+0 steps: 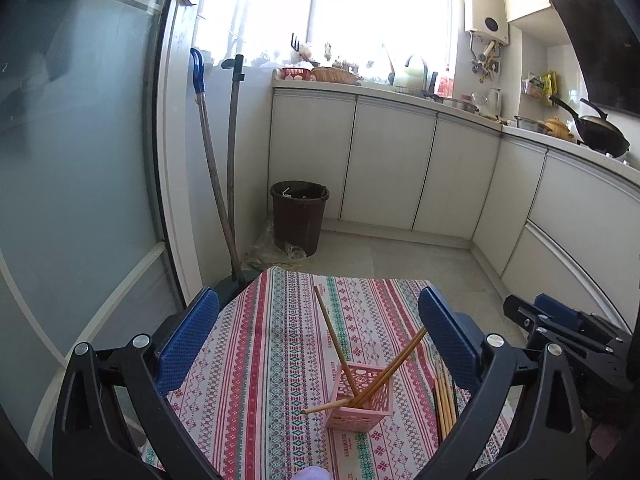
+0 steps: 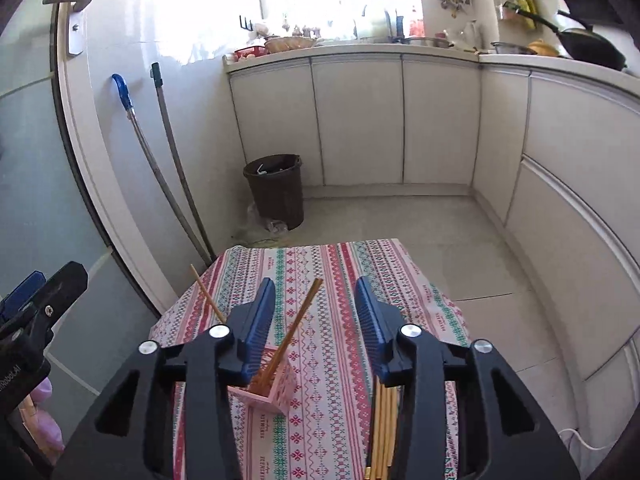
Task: Organize utensils
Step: 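Reach the left tool to the chopstick pile and grasp chopsticks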
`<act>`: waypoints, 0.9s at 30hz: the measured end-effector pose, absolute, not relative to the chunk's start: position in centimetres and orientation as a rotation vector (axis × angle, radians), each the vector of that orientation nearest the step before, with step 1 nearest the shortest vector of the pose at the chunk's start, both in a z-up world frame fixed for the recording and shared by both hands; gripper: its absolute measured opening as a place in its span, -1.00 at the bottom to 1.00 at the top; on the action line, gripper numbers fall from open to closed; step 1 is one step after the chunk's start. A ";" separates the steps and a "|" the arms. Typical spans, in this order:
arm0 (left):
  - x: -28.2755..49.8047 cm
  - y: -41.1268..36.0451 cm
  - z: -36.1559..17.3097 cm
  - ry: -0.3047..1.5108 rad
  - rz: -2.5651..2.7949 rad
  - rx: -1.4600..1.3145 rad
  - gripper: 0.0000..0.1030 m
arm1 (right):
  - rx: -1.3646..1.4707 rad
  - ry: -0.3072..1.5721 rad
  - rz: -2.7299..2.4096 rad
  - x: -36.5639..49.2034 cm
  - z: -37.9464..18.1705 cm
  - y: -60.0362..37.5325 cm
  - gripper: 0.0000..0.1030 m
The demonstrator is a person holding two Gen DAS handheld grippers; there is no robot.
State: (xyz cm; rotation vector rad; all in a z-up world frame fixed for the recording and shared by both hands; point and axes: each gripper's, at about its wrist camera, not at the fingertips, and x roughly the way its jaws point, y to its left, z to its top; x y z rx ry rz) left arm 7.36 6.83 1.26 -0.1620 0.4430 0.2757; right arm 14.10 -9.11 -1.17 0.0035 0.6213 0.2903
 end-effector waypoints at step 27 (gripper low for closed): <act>21.6 -12.4 -15.1 1.201 -0.264 0.059 0.86 | 0.773 0.953 0.039 18.9 -12.6 -33.0 0.87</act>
